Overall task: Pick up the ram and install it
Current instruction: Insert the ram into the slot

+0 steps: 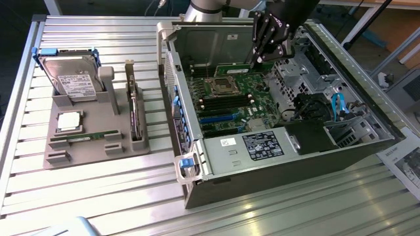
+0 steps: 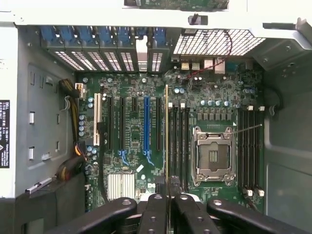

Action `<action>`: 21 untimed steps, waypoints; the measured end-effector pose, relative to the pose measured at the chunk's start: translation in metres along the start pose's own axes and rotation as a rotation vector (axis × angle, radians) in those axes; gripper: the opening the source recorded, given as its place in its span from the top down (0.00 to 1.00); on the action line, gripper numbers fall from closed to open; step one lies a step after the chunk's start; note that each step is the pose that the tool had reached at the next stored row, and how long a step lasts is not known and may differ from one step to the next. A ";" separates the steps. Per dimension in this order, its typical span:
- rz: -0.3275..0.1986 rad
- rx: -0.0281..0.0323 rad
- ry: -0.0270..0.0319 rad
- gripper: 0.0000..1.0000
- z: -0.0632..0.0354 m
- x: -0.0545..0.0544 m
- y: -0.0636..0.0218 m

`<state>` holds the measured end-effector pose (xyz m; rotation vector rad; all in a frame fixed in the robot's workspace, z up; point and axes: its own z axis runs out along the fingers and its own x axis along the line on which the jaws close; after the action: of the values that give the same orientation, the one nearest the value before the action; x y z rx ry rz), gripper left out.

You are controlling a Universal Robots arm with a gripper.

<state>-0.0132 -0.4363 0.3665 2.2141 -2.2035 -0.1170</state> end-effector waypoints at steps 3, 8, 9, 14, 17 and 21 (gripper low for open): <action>0.000 0.0000 0.0000 0.88 0.0057 0.000 -0.0004; 0.000 0.0004 0.0001 0.88 0.0167 0.001 -0.0011; 0.000 0.0006 0.0000 0.88 0.0200 0.001 -0.0013; 0.000 0.0014 0.0000 0.88 0.0361 0.002 -0.0023; 0.000 0.0018 0.0001 0.88 0.0460 0.002 -0.0029; 0.000 0.0020 0.0000 0.88 0.0555 0.002 -0.0035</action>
<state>-0.0132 -0.4363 0.3108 2.2152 -2.2046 -0.1149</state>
